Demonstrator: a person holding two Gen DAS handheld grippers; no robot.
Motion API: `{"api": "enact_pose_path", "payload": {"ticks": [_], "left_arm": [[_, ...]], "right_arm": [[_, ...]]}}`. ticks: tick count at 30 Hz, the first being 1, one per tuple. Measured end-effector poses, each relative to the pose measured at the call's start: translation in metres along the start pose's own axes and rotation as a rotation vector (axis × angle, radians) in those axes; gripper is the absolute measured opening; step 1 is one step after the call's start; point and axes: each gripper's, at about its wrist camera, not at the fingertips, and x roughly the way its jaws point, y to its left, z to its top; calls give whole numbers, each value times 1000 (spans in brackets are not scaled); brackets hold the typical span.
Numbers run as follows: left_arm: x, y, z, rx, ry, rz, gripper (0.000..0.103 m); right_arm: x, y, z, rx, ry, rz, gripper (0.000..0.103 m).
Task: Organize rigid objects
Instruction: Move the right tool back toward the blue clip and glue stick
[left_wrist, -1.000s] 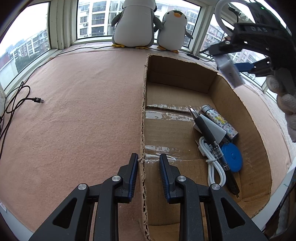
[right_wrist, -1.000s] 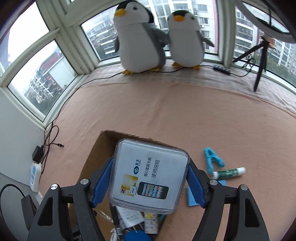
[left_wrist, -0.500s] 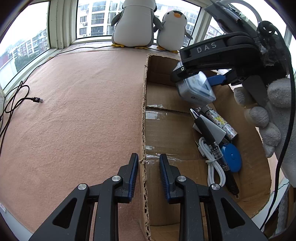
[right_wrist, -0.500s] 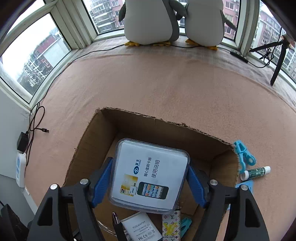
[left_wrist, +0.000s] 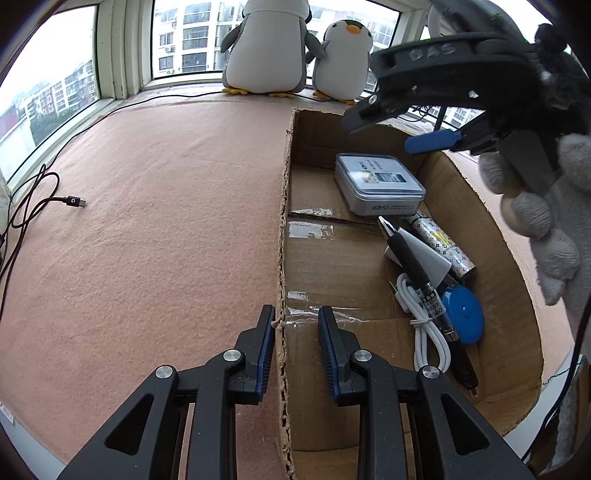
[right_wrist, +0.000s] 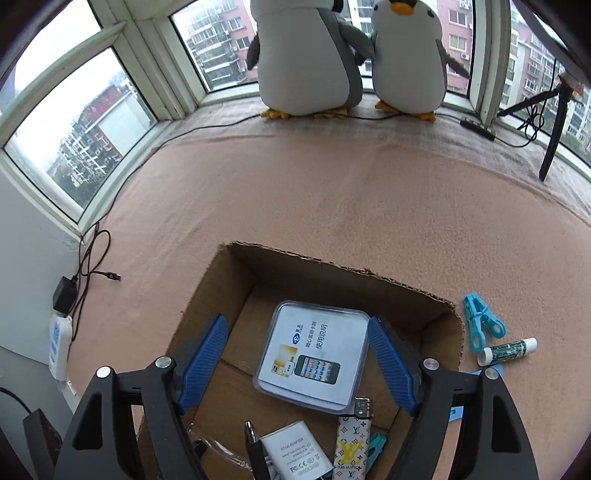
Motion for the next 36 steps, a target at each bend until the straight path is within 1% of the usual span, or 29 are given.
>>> {"api": "enact_pose_path", "payload": {"ticks": [4,8,13,18,20,22,25,27,29,31,33,36], "left_arm": [[0,-1,-1,0,-2,1,26],[0,-2,-3,0,-3,3,26],[0,-4,-4,6,-4,12,26],[-1,-6,-4,5,-4,19,26],[0,-8,-3,9,-4,25,26],[0,-9,-4,12,-4,30,26],[1,-12,-3,15,-3,38,26],[1,-12,-3,17,-3,43,26],[1,-13,-3,17,-1,46,26],[2,-13,-2,19,1,48,26],[2,-13,-1,20,3,50,26],[3,-13,-1,17,5,50,26]], "right_arm": [[-24,-5,-6,-2,-42,19,75],[-49,-29,-15,41,-81,37,75],[-79,-75,-31,109,-136,20,75],[-96,-116,-49,168,-185,-3,75],[-97,-129,-57,182,-174,7,76],[-93,-140,-63,188,-142,12,76],[-87,-153,-68,186,-121,-24,76],[-83,-163,-68,198,-105,-25,76],[-79,-174,-67,225,-102,-32,76],[-72,-180,-61,224,-91,-34,76],[-63,-182,-53,207,-64,-38,76],[-52,-178,-41,166,-50,-63,76]]}}
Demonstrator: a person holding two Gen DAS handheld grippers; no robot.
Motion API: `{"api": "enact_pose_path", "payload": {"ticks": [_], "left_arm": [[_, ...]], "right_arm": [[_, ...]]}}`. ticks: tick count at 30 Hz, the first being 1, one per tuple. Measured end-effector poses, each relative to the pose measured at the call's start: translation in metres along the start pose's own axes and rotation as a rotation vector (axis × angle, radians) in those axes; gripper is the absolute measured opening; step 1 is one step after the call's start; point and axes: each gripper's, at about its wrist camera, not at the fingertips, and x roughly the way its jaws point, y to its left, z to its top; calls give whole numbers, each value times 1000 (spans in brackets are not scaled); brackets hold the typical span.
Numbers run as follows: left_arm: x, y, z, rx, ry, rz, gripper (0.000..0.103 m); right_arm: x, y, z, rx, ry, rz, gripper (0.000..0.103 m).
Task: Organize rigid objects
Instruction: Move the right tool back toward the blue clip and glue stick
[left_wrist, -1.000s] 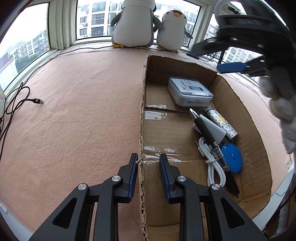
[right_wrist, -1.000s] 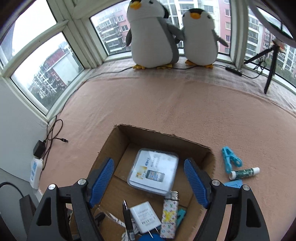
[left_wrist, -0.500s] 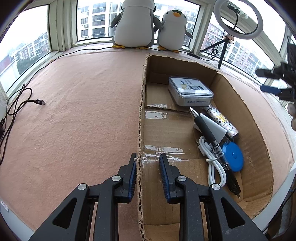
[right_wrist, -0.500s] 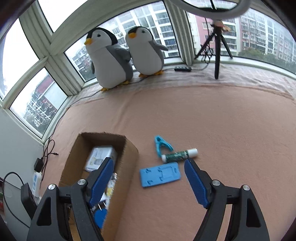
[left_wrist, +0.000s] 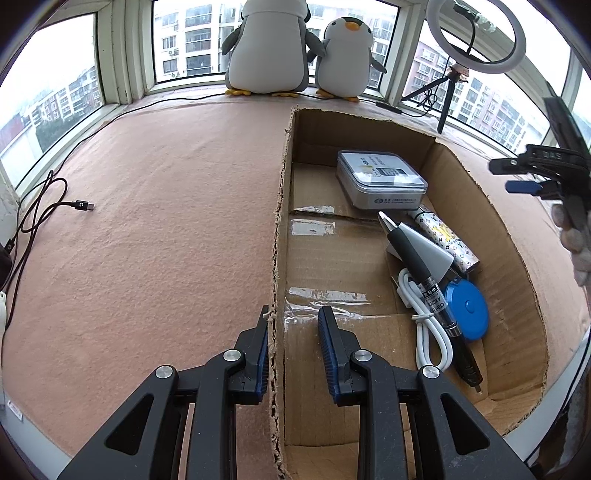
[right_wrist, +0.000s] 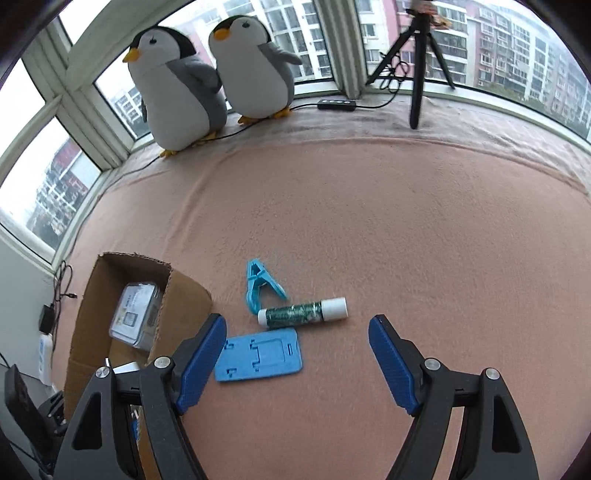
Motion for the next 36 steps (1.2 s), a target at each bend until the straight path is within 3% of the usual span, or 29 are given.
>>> {"api": "enact_pose_path", "payload": {"ticks": [3,8,17,20,24,27,36], "left_arm": [[0,0,0,-3,2,0,26],[0,1,0,-5,4,-3,26],[1,0,1,-1,10,-2,26],[1,0,1,-3,10,-3,26],[1,0,1,-3,10,-4,26],[1,0,1,-3,10,-3,26],[1,-2,1,-3,8,-2,26]], "right_arm": [[15,12,8,-73,24,-23,73],[38,25,14,-125,82,-29,57],[65,41,19,-166,127,-60,53],[71,42,21,-168,137,-77,44],[76,42,22,-168,139,-91,41],[76,42,22,-172,137,-100,28],[71,39,17,-130,109,-75,28]]}}
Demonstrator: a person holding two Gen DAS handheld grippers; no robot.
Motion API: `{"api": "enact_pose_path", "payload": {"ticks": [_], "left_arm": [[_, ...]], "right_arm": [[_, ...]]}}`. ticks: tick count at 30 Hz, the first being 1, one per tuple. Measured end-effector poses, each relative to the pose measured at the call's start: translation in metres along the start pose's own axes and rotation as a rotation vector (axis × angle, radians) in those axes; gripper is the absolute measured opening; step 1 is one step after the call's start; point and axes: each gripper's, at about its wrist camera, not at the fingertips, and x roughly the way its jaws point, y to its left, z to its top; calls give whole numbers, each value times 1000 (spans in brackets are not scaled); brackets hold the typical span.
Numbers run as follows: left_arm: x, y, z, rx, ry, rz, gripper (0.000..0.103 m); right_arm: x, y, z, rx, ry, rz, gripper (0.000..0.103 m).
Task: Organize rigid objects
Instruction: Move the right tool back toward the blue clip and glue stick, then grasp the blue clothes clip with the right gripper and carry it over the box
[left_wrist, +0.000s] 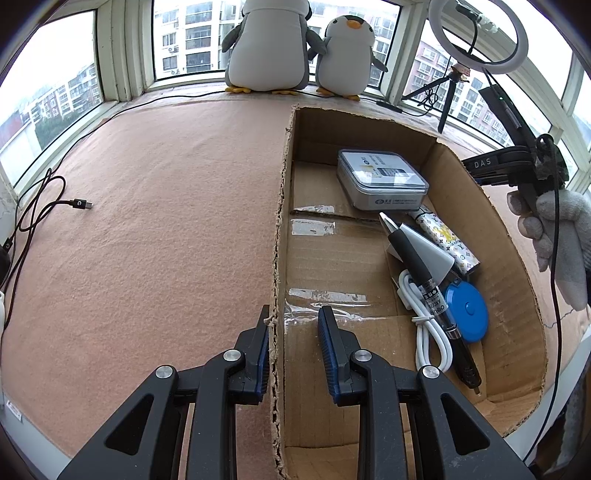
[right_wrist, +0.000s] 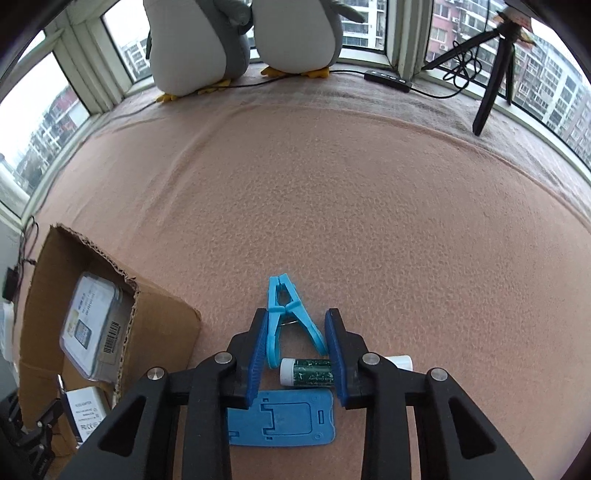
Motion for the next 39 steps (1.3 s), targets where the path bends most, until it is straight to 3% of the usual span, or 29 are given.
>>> {"api": "enact_pose_path", "payload": {"ticks": [10,14,19,24,30,39], "left_arm": [[0,1,-1,-4,-3,-5,26],[-1,1,-2,-4,-5,-5,26],[-1,1,-3,-3,-5,-5,26],[-1,2,-2,-6,-5,-7,26],[-3,1,-2,-3,-6,-3,26],[-2,0,-2,0,-6,1,26]], "right_arm": [[-40,-7,-11,108,-106,91,27],[-63,-2,-19,144,-143,165,27],[-91,23,-40,128,-176,276,27],[-94,53,-56,90,-152,340,27],[-86,74,-69,67,-125,365,28],[-73,84,-78,48,-90,330,28]]}}
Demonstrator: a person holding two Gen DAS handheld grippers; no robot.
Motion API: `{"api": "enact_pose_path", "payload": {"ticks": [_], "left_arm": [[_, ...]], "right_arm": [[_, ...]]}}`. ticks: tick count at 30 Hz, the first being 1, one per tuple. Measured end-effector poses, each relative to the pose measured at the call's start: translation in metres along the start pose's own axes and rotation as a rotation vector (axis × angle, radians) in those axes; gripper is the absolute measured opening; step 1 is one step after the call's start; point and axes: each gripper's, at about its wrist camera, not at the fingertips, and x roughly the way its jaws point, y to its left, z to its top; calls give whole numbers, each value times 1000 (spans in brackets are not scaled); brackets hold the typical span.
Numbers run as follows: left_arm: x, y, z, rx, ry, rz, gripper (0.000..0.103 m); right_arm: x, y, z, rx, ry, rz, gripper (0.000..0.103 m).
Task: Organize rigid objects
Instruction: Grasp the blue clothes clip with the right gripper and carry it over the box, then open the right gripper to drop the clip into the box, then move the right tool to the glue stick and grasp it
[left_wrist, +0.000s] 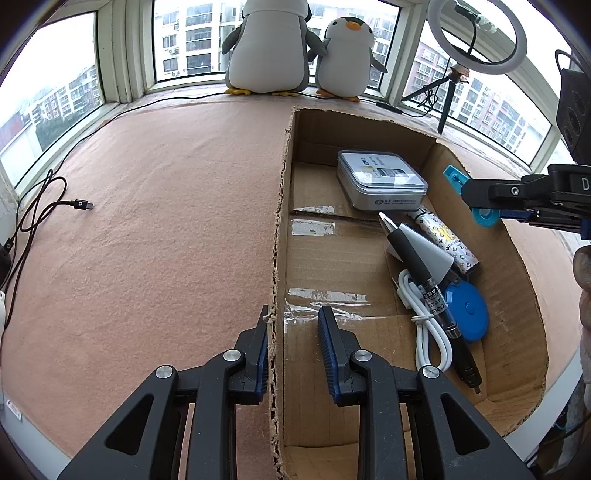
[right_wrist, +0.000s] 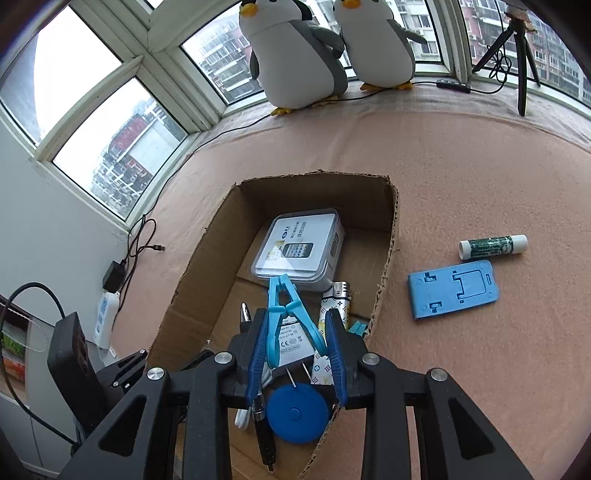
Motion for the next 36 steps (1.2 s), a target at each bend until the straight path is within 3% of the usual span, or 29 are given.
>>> {"api": "enact_pose_path", "payload": {"ticks": [2,5,18,23,29,36], "left_arm": [[0,0,0,0,0,2,26],[1,0,0,-2,0,0,26],[0,0,1,-2,-1,0,26],[0,0,1,-1,-2,-2,26],[0,0,1,-1,-2,-2,26],[-1,-1,1,-1,-2,-4,26]], "right_arm": [[1,2,1,-16,3,4,33],[-2,6,0,-31,-8,4,59],[-23,-5,2,-10,-52,-39,59],[-38,-40,7,103,-79,-42,59],[-47,-84,15,172,-63,-151,59],[-34,-126,24,343,4,-139,59]]}}
